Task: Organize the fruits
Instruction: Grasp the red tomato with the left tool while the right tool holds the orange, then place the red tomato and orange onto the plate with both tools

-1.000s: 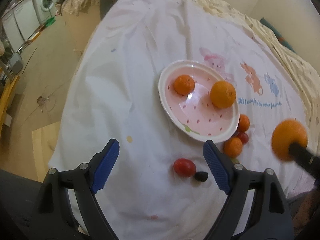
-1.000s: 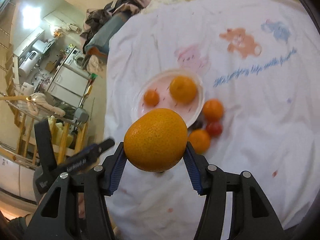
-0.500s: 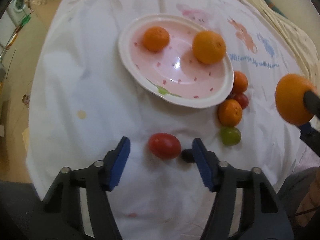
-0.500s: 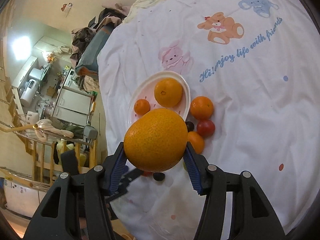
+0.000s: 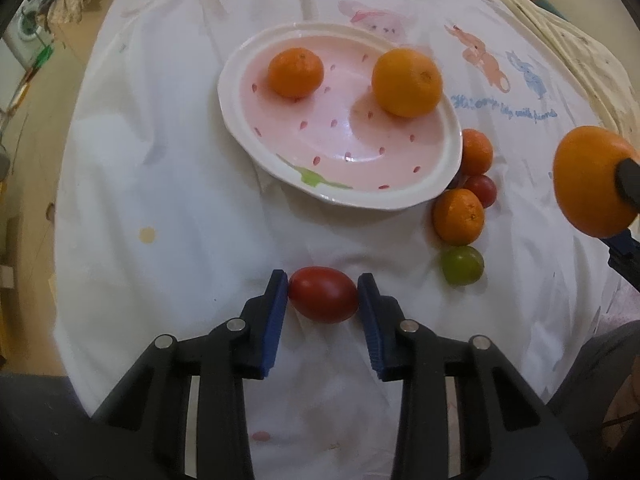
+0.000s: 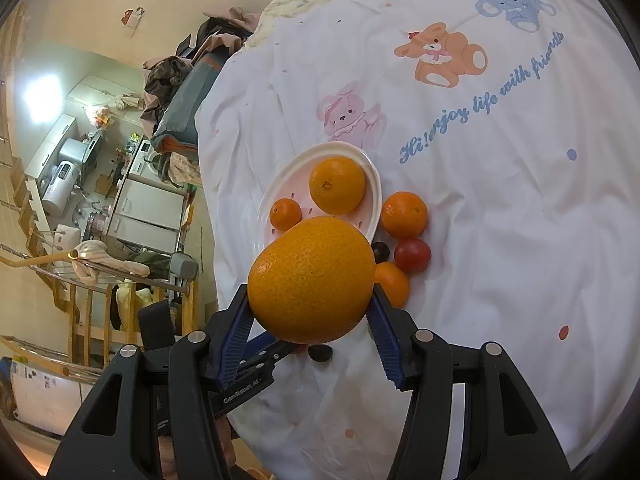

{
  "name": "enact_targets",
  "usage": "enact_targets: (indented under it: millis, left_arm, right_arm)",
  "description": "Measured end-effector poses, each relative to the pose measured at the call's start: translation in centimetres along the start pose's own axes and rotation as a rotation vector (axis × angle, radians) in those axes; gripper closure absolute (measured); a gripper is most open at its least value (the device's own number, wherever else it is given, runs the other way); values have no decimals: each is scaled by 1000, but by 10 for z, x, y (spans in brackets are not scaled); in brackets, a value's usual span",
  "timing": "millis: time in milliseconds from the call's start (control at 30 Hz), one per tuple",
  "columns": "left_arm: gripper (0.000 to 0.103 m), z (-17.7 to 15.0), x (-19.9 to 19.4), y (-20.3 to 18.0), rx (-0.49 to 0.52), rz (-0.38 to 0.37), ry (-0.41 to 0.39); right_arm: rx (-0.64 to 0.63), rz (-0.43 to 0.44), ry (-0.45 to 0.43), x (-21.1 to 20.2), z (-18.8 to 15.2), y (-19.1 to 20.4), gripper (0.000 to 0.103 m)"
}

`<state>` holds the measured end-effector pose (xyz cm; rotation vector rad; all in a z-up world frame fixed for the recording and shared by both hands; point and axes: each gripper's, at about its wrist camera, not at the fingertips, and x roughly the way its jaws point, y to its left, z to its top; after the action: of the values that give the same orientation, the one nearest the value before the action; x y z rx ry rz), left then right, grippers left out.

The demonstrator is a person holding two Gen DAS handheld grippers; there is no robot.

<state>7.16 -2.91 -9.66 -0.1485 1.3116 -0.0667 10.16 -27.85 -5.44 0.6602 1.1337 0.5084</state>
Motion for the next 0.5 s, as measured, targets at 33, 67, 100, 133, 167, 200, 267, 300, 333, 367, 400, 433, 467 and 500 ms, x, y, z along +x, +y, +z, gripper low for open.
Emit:
enact_targets:
  millis: [33, 67, 100, 133, 167, 200, 267, 300, 333, 367, 400, 433, 467, 500]
  left_arm:
    - [71, 0, -3, -1, 10, 5, -14]
    - [71, 0, -5, -2, 15, 6, -22]
    - [71, 0, -8, -2, 19, 6, -32]
    - [71, 0, -9, -3, 22, 7, -38]
    - [71, 1, -10, -3, 24, 8, -43]
    - [71, 1, -13, -3, 25, 7, -51]
    - [71, 2, -14, -4, 28, 10, -63]
    - [71, 2, -17, -3, 29, 12, -70]
    - [71, 2, -20, -3, 28, 13, -80]
    - [71, 3, -21, -3, 29, 14, -83]
    - [71, 3, -23, -3, 31, 15, -88]
    - [71, 5, -26, -2, 30, 15, -96]
    - [71, 6, -29, -2, 30, 15, -99]
    - [71, 8, -31, -2, 28, 13, -102]
  right_arm:
    - [-3, -4, -1, 0, 0, 0, 44]
    - [-4, -7, -2, 0, 0, -1, 44]
    - [-4, -9, -3, 0, -1, 0, 44]
    - [-5, -13, -3, 0, -1, -1, 44]
    - [-5, -16, -4, 0, -1, -1, 44]
    - [-6, -20, -5, 0, -1, 0, 44]
    - [-8, -28, -8, 0, -1, 0, 44]
    - [-8, -30, -9, 0, -1, 0, 44]
    - [-8, -34, -10, 0, 0, 0, 44]
    - [-9, -36, -11, -1, 1, 0, 44]
    - [-10, -37, -10, -1, 3, 1, 44]
    - [-13, -38, -11, -1, 4, 2, 44]
    - [-21, -41, -11, -1, 7, 5, 44]
    - [-27, -42, -11, -1, 10, 6, 44]
